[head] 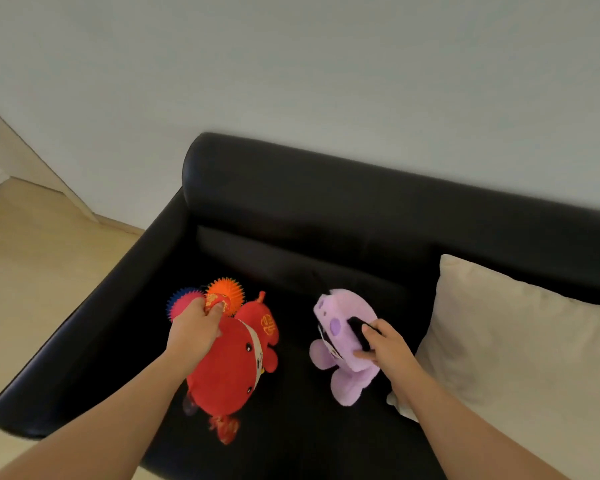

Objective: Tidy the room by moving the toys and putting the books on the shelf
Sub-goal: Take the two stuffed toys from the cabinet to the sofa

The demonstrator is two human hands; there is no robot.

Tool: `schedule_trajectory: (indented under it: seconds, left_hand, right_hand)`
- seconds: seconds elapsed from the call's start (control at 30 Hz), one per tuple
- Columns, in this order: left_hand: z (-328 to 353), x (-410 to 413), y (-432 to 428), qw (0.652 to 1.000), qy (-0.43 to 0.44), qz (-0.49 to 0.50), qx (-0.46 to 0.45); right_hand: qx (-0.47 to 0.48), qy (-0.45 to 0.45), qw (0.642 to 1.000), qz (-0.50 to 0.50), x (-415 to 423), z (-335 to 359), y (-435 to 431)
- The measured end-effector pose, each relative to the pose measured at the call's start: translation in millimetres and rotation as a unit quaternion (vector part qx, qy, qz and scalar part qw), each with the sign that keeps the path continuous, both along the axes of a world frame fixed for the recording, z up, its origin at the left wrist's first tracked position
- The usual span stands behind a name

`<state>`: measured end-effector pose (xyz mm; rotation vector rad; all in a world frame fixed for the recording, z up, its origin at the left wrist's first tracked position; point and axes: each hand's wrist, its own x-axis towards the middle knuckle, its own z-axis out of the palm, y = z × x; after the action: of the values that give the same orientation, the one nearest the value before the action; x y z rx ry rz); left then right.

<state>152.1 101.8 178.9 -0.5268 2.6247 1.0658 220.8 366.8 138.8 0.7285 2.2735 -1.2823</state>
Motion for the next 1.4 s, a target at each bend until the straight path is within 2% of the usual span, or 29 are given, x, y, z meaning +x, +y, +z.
schedule_trajectory:
  seconds: [0.03, 0.17, 0.33, 0.53, 0.67, 0.7, 0.77, 0.83, 0.87, 0.9, 1.0, 1.13, 1.2, 1.27, 1.4]
  left_hand:
    - [-1.8, -4.8, 2.8, 1.000, -0.007, -0.009, -0.003]
    - [-12.2, -22.4, 9.1, 0.999, -0.022, -0.035, -0.019]
    - [-24.6, -42.1, 18.6, 0.999, -0.032, -0.020, -0.018]
    - [-43.7, -55.2, 32.1, 0.998, -0.061, -0.018, -0.014]
    - [-52.0, -56.4, 41.0, 0.998, -0.063, -0.007, -0.014]
    - [-52.3, -56.9, 42.7, 0.998, -0.059, -0.011, -0.020]
    - [-49.2, -58.3, 47.3, 0.998, -0.050, -0.036, -0.032]
    - [-41.6, -59.1, 50.9, 0.994, -0.048, -0.085, -0.056]
    - [-37.8, -59.2, 52.3, 0.990, -0.048, -0.116, -0.068]
    - [-32.6, -60.1, 53.7, 0.985, -0.044, -0.148, -0.078]
    - [-15.9, -65.3, 59.3, 0.966, -0.046, -0.240, -0.088]
    - [13.7, -70.5, 70.4, 0.948, -0.015, -0.314, -0.041]
    - [27.2, -70.5, 79.6, 0.948, 0.019, -0.318, 0.011]
    - [37.1, -70.3, 83.6, 0.951, 0.039, -0.300, 0.068]
    - [49.7, -68.2, 74.7, 0.949, 0.014, -0.208, 0.237]
  right_hand:
    - [-0.049, 0.016, 0.997, -0.050, -2.7, -4.2, 1.4]
    - [-0.089, 0.003, 0.986, -0.140, -17.3, -23.4, 11.5]
    - [-0.051, -0.040, 0.984, -0.166, -22.3, -53.3, 29.3]
    - [0.014, -0.059, 0.968, -0.244, -26.3, -78.0, 54.1]
    - [-0.015, -0.038, 0.948, -0.316, -30.0, -80.3, 60.5]
    - [-0.014, -0.032, 0.949, -0.313, -29.4, -80.0, 58.4]
    - [0.072, -0.031, 0.970, -0.231, -26.2, -72.8, 51.6]
    - [0.231, -0.005, 0.971, -0.055, -24.7, -62.1, 38.8]
    - [0.264, 0.028, 0.964, 0.017, -26.9, -56.1, 32.1]
    - [0.248, 0.057, 0.965, 0.065, -32.5, -48.9, 24.4]
    - [0.105, 0.094, 0.980, 0.138, -52.8, -29.4, -0.7]
    - [-0.001, 0.061, 0.972, 0.228, -75.6, -8.0, -36.6]
    - [-0.065, 0.057, 0.973, 0.213, -80.3, -3.5, -52.8]
    - [-0.113, 0.076, 0.981, 0.141, -83.7, 2.6, -62.3]
    - [-0.107, 0.123, 0.984, 0.073, -87.9, 18.9, -72.3]
